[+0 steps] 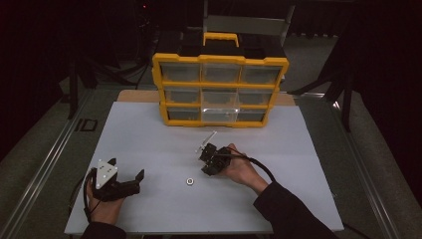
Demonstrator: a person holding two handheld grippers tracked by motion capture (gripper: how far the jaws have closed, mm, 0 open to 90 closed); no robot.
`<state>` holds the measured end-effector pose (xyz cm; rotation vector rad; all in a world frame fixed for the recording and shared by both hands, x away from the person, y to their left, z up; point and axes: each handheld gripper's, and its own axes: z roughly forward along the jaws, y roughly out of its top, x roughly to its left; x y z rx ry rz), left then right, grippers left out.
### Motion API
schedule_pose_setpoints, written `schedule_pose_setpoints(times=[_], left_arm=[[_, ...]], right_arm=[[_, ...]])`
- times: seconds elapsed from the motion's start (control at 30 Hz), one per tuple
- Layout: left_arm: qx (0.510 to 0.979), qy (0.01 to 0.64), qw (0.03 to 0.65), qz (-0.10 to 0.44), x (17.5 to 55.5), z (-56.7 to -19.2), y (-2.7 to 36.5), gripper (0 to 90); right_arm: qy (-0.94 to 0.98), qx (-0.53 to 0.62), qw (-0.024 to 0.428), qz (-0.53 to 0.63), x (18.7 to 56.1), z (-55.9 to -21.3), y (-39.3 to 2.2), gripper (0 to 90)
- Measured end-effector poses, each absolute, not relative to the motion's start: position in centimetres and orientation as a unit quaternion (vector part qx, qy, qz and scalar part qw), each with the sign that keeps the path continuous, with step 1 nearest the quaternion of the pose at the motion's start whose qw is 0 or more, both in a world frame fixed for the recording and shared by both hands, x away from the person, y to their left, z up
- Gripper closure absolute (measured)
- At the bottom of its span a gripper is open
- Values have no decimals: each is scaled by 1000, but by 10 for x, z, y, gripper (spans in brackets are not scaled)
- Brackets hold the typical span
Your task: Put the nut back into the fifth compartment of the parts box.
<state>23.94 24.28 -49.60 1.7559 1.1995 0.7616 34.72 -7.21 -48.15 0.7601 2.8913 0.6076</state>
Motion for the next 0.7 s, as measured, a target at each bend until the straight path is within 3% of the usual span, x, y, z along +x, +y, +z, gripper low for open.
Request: schedule_pose_setpoints(times=[0.7], left_arm=[[704,480,427,305,240,-496,243,0]], right_arm=[[940,261,52,215,355,-447,-94,699]])
